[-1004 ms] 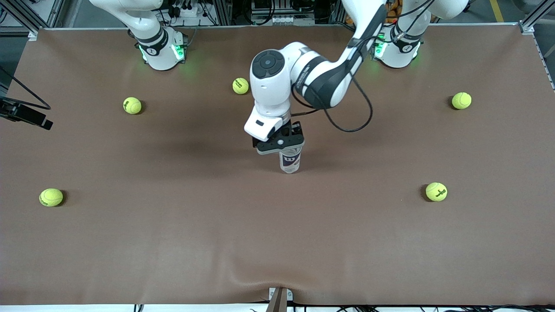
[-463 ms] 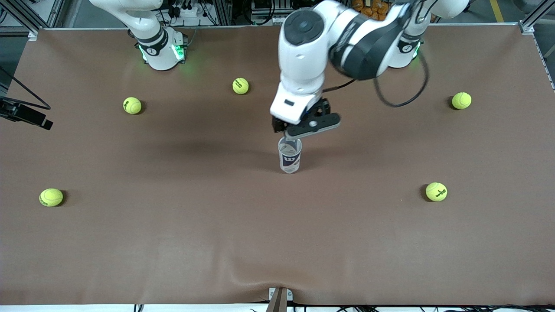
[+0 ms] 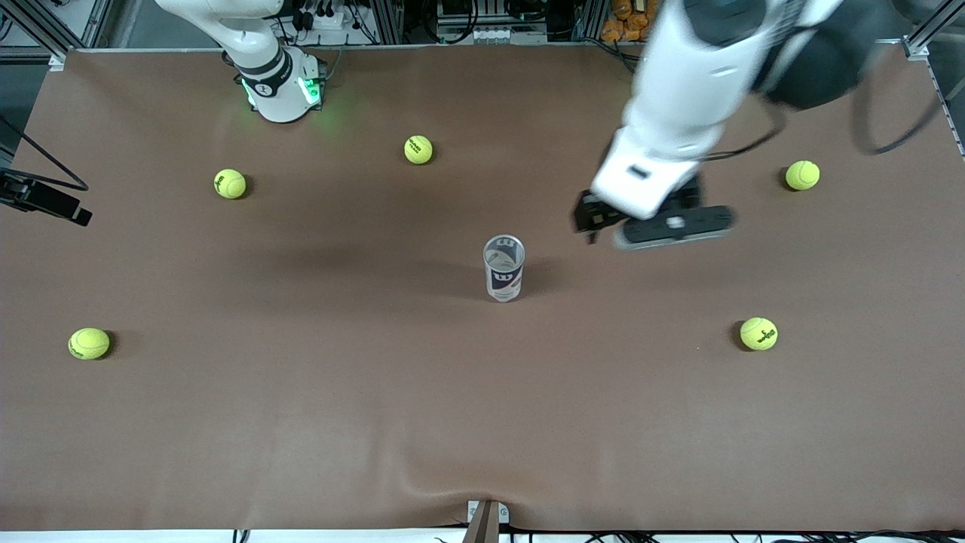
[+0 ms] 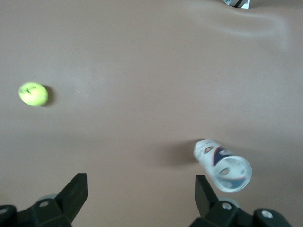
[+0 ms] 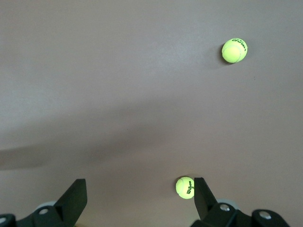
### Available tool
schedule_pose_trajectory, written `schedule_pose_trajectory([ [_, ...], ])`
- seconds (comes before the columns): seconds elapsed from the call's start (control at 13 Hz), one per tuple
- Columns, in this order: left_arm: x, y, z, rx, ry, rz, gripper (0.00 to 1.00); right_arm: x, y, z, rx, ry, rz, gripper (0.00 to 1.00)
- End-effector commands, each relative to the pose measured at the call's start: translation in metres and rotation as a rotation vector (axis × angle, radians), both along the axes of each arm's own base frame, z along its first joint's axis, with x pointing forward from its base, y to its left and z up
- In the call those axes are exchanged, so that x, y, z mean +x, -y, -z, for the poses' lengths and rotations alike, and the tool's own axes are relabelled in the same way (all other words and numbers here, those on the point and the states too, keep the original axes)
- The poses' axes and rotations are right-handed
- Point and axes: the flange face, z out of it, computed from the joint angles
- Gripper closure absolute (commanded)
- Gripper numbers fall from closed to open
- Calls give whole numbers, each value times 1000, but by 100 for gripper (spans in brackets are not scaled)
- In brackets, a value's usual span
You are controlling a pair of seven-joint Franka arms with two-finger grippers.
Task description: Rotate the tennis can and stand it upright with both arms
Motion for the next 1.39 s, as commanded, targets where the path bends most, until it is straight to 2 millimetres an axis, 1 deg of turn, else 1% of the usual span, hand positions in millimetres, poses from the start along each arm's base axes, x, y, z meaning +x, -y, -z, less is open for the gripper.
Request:
schedule_pose_trajectory([
  [0.0,-6,-31,-19,9,-14,8,0,-2,2,-5,5,7,11,0],
  [0.08,-3,-61,-40,-8,17,-27,0,-1,2,-4,5,6,11,0],
  [0.15,-1,-79,-48,-27,22,-55,0,-1,2,-4,5,6,11,0],
  [0.23,4,-106,-54,-28,15,-100,0,-1,2,-4,5,6,11,0],
  [0.31,8,-126,-53,-19,2,-126,0,-1,2,-4,5,6,11,0],
  [0.39,12,-137,-51,-13,0,-123,0,-1,2,-5,5,7,11,0],
  [0.46,17,-145,-41,-2,-19,-109,0,-1,2,-4,5,6,11,0],
  [0.54,17,-151,-41,-2,-28,-104,0,-1,2,-5,5,7,11,0],
  [0.62,15,-152,-41,-1,-39,-106,0,-1,2,-4,7,6,11,0],
  [0.69,9,-155,-42,4,-73,-105,0,-1,2,-4,5,6,11,0],
  [0.77,10,-162,-40,10,-81,-107,0,-1,2,-4,7,6,11,0],
  [0.85,15,-187,-41,4,-83,-114,0,-1,2,-4,5,6,11,0],
  [0.93,19,-208,-41,-24,-92,-103,0,-1,2,-4,7,8,11,0],
  [1.08,25,-240,-39,-35,-95,-92,0,-1,2,-5,7,8,11,0],
  [1.24,28,-258,-36,-64,-104,-95,0,-1,2,-4,7,6,11,0],
  [1.31,29,-260,-36,-81,-105,-100,0,-1,1,-4,5,7,9,0],
])
